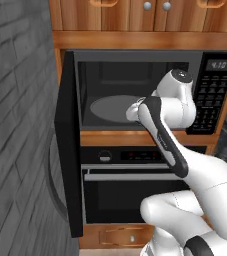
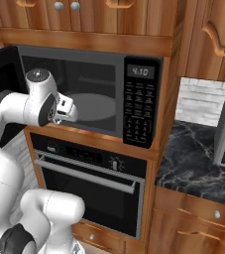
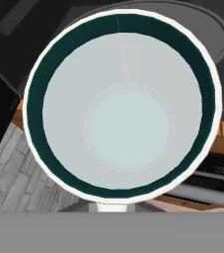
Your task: Pick the mug from the counter and place it inside the microwave. Then close the microwave.
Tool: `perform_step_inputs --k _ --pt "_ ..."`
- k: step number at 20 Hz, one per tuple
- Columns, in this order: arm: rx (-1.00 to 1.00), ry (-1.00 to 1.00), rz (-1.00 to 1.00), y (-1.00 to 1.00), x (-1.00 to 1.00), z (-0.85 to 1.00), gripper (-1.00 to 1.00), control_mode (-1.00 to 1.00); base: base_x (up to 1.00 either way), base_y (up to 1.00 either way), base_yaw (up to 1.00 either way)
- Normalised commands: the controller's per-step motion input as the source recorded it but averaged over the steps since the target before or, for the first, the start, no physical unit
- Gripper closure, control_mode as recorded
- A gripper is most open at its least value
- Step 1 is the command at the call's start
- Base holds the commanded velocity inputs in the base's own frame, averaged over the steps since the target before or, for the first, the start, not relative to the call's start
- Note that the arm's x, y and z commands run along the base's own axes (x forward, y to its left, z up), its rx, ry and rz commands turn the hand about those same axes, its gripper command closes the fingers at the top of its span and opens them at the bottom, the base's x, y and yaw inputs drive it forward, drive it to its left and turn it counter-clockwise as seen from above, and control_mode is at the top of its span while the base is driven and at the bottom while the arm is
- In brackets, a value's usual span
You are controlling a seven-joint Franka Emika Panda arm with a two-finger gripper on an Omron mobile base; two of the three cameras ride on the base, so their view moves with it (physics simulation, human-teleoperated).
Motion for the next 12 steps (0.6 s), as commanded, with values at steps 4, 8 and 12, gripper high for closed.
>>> perform_step_inputs --k 4,8,12 --pt "0.0 0.0 0.0 0.01 0.41 0.0 1.0 -1.0 0.0 0.0 0.0" --pt "0.0 0.01 0.0 0.0 0.21 0.0 1.0 -1.0 0.0 0.0 0.0" --pt "0.0 0.0 0.0 -0.01 0.26 0.0 1.0 -1.0 0.0 0.0 0.0"
